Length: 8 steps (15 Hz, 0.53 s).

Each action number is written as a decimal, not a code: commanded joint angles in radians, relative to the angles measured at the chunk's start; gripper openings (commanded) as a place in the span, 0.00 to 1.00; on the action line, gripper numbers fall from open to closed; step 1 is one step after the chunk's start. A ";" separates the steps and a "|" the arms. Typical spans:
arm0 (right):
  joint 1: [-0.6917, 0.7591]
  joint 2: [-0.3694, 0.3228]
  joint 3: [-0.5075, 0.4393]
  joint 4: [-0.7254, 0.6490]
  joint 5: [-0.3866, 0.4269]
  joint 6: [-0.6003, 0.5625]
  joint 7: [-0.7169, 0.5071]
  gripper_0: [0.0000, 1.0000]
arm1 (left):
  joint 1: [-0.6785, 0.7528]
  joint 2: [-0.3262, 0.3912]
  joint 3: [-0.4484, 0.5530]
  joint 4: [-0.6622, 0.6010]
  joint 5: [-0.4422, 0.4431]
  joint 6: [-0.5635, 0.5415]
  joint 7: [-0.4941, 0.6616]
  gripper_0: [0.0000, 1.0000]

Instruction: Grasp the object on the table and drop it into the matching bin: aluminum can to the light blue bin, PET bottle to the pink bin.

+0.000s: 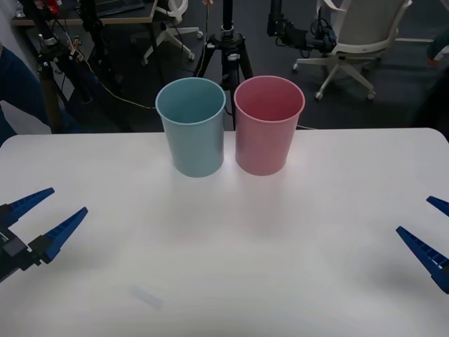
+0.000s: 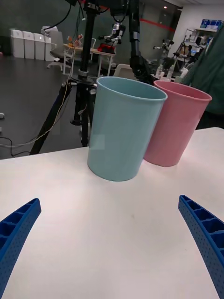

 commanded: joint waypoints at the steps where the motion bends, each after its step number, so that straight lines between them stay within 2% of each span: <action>1: 0.000 0.000 0.000 0.000 0.000 0.000 0.000 1.00 | 0.029 0.000 0.005 0.000 0.009 -0.004 -0.027 1.00; 3: 0.000 0.000 0.000 0.000 0.000 0.000 0.000 1.00 | 0.052 0.000 0.008 0.002 0.019 -0.004 -0.073 1.00; 8: 0.000 0.000 0.000 0.000 0.000 0.000 0.000 1.00 | 0.118 0.000 0.006 0.000 0.071 -0.026 -0.104 1.00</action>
